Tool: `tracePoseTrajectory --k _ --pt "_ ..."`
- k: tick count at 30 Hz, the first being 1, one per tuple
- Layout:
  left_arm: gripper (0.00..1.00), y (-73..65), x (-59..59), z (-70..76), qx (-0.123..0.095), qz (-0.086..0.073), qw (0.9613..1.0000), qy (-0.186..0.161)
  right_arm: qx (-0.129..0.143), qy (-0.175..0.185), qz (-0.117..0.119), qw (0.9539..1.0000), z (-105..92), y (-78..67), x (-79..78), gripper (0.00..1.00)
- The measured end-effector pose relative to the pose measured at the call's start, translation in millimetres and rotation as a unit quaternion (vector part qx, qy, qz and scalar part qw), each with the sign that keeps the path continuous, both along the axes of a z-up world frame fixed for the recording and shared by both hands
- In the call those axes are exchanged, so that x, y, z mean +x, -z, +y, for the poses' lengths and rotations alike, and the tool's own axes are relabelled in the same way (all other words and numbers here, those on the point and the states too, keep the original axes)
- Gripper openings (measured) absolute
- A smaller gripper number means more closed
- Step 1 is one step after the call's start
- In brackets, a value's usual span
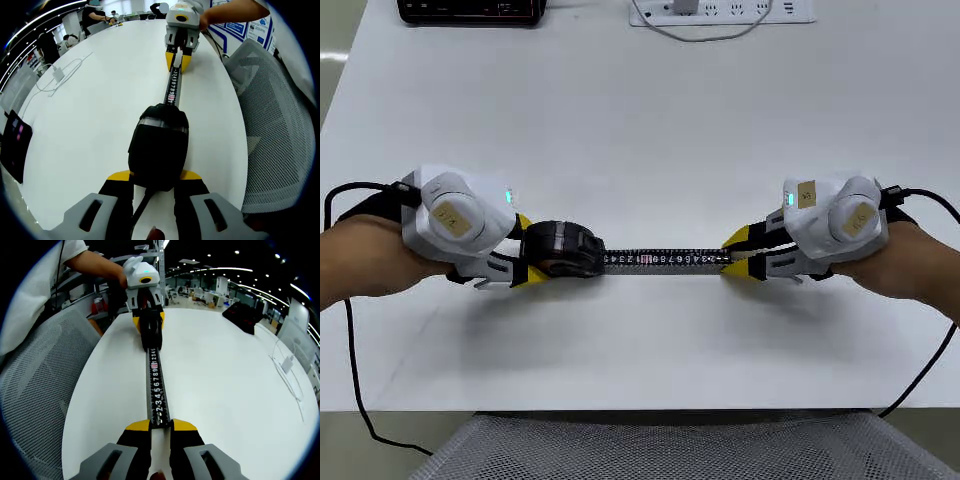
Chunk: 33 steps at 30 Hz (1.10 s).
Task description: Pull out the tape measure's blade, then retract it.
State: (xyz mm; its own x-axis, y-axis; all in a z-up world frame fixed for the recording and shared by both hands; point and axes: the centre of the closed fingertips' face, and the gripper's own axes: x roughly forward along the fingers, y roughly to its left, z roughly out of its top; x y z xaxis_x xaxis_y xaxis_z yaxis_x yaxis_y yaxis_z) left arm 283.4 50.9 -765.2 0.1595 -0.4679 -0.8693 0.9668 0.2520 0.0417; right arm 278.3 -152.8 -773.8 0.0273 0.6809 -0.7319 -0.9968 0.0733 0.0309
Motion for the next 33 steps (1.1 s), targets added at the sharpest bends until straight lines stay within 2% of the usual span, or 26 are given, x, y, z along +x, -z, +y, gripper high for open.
tracePoseTrajectory --k 33 --pt "0.25 -0.6 -0.5 -0.6 0.0 -0.001 1.0 0.0 -0.029 -0.002 0.002 0.9996 -33.9 0.8 1.2 0.09"
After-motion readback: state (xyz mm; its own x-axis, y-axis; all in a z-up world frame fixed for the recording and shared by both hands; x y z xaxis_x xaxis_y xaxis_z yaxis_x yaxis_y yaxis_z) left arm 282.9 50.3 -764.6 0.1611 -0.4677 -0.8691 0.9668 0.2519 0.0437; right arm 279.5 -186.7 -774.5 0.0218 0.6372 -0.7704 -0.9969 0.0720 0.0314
